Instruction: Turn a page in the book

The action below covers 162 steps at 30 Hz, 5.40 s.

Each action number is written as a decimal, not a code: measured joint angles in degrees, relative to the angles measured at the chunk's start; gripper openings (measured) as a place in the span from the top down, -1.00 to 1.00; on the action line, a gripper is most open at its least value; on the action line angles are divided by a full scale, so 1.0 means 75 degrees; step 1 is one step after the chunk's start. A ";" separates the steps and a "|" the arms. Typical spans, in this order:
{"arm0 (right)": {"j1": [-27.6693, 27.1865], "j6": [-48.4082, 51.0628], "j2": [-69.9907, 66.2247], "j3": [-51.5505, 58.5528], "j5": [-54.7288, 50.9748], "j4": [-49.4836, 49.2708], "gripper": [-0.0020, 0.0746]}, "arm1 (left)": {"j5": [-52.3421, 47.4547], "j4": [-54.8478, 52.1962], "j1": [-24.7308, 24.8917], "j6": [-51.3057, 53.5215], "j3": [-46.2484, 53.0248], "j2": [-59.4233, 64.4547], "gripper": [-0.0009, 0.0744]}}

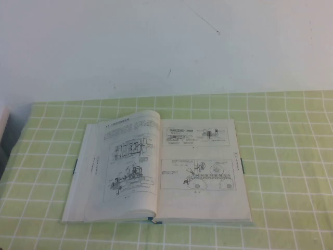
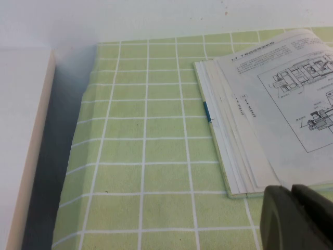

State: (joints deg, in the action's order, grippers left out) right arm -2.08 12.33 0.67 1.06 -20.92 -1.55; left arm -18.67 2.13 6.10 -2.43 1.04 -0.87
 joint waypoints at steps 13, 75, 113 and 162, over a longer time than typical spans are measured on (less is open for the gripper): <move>0.0000 0.0000 0.0000 0.0000 0.0000 0.0000 0.96 | 0.0000 0.0000 0.0000 0.0000 0.0000 0.0000 0.99; 0.0018 0.0000 0.0000 0.0084 0.1256 0.0000 0.96 | 0.1299 -0.0056 0.0000 0.0000 0.0045 0.0000 0.99; 0.0018 -0.0327 -0.0039 -0.1947 0.1284 -0.0014 0.96 | 0.1820 0.0169 0.0000 -0.1190 -0.1498 0.0101 0.99; 0.1842 0.7236 -1.2311 -0.7272 -0.1953 -0.8095 0.96 | -0.1424 0.9346 0.0770 0.7753 -0.7598 1.2506 0.99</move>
State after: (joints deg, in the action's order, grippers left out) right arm 11.73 66.60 -91.67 -53.48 -35.57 -62.26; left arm -29.34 72.22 11.87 55.72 -55.94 92.92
